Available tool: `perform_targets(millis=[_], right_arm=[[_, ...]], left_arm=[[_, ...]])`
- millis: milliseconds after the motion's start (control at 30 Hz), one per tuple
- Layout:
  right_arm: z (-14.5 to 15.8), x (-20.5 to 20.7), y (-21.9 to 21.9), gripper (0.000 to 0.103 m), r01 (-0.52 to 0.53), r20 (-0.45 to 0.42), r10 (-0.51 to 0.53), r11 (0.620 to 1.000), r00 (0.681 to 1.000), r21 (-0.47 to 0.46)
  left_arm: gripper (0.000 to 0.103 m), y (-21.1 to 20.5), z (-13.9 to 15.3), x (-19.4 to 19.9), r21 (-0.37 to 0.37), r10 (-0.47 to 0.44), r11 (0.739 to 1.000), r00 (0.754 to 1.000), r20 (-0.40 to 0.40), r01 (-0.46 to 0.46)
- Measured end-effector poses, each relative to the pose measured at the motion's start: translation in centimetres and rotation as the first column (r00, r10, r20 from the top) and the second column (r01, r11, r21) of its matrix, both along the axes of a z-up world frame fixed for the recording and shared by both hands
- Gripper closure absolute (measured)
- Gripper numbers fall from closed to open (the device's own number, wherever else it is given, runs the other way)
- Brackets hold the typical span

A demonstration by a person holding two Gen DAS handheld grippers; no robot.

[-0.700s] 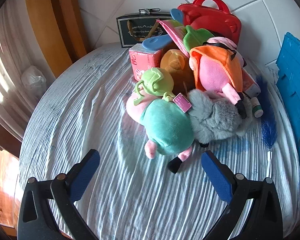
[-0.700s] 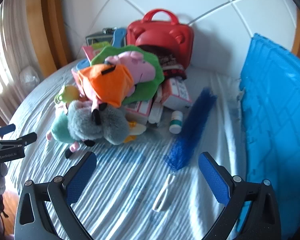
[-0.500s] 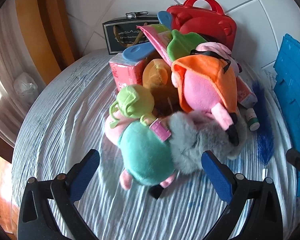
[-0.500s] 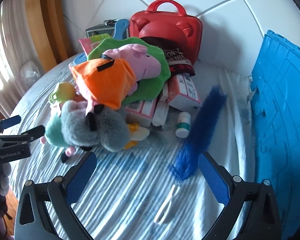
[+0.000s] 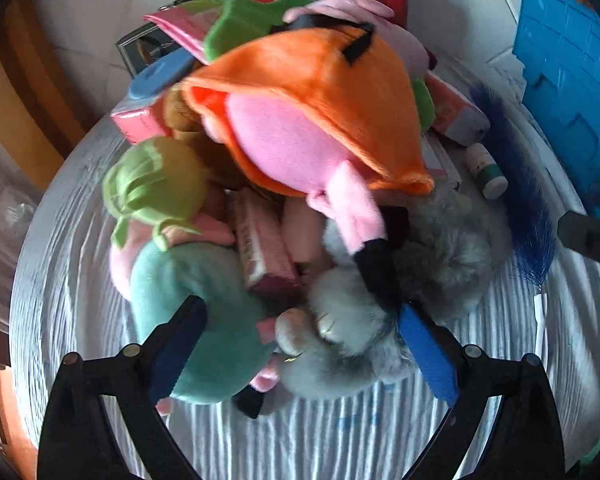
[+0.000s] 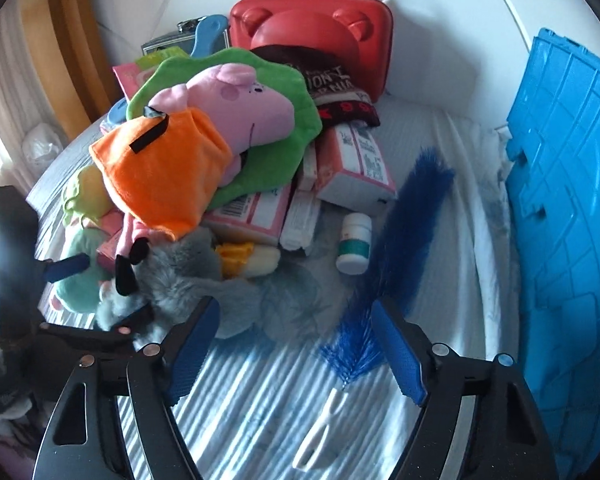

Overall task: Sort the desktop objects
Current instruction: 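Reach the right gripper into the pile and grasp the grey furry toy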

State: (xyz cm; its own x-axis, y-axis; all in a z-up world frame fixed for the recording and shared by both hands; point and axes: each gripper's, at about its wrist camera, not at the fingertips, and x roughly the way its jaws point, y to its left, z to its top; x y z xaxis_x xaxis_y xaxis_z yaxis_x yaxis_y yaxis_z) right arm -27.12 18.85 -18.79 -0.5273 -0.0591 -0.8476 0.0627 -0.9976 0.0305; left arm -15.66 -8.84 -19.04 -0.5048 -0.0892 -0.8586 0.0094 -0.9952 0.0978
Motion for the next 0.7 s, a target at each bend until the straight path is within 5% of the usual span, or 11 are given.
perform_targets(millis=[133,267,700], right_arm=[[-0.3,-0.4,-1.3,0.023,-0.011,0.031,0.012,0.999,0.999,-0.045],[-0.9,-1.0,-3.7,0.012,-0.027,0.058,0.031,0.997,0.998,-0.071],[-6.1,-5.3,-8.9,0.003,0.049,0.185,-0.033,0.995,0.982,-0.082]], left_arm=[[0.005,-5.1,2.3,1.1,0.004,0.134,0.991,0.99,-0.043,-0.134],[0.005,-9.7,1.4,1.0,0.061,0.241,0.969,0.97,0.017,-0.241],[0.005,-9.7,0.4,-2.8,0.166,0.144,0.974,0.986,0.08,-0.156]])
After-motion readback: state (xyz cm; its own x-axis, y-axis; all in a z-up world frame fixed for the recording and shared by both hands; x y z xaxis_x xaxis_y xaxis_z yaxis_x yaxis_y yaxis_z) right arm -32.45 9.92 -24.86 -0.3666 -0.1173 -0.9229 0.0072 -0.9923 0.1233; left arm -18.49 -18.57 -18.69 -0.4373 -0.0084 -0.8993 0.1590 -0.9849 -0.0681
